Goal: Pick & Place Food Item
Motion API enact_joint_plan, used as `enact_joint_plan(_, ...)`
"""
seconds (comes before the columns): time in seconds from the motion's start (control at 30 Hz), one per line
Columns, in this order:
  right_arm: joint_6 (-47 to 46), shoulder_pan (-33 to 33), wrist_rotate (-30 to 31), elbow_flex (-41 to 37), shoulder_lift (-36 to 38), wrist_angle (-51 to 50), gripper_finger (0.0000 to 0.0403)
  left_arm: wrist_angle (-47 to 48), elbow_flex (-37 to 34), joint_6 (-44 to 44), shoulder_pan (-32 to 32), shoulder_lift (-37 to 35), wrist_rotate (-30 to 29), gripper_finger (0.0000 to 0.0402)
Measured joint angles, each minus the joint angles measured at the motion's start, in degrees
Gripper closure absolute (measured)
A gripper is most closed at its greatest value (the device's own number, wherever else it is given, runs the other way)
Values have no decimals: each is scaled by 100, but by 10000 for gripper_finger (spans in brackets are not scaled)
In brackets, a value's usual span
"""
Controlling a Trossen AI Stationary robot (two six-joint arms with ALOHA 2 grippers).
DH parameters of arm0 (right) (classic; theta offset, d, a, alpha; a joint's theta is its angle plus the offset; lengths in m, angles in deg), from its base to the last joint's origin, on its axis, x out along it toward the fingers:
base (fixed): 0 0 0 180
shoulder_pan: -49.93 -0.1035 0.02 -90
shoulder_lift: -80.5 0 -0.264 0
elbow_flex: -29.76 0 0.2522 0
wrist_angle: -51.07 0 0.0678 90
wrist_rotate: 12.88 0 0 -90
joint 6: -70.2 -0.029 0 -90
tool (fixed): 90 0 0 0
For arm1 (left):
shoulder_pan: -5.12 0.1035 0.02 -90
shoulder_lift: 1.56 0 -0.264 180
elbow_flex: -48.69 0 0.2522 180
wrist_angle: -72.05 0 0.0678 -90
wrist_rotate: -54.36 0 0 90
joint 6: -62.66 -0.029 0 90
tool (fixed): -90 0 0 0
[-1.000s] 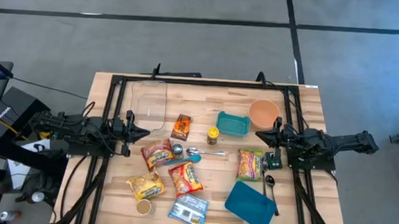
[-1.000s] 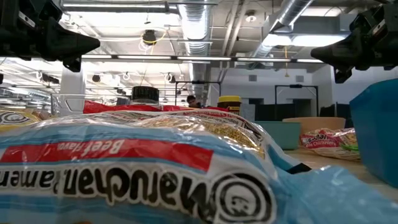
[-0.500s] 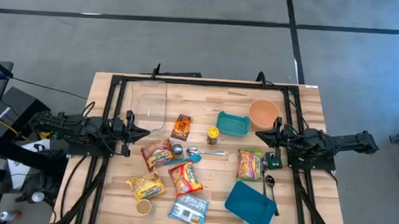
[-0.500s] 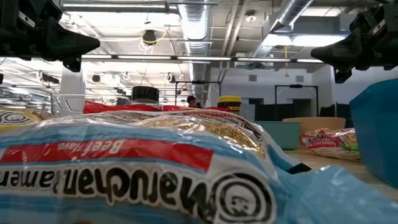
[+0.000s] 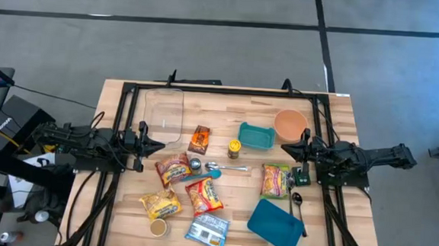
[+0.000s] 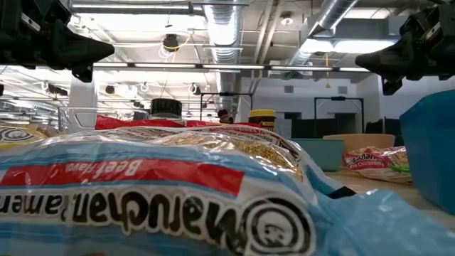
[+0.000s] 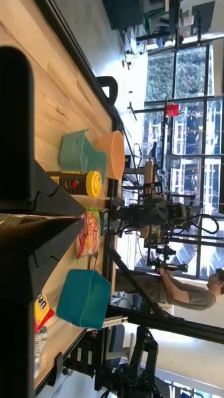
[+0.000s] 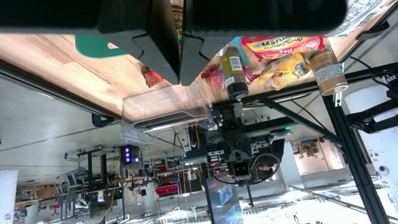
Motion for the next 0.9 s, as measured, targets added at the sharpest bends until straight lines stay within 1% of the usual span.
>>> enact_joint_plan(0.43,0,0,-1,2,-2,0,395,-123,-1,-2,-1,2,-2,389)
enact_joint_plan(0.53,0,-1,11,2,-2,76,395,-395,-1,-2,-1,2,-2,389)
enact_joint_plan(0.8,-299,-2,12,2,-2,948,395,-1379,-2,-4,0,2,-2,389)
enact_joint_plan(0.9,-218,-1,14,34,0,1269,395,-1821,-2,-84,0,2,-4,389)
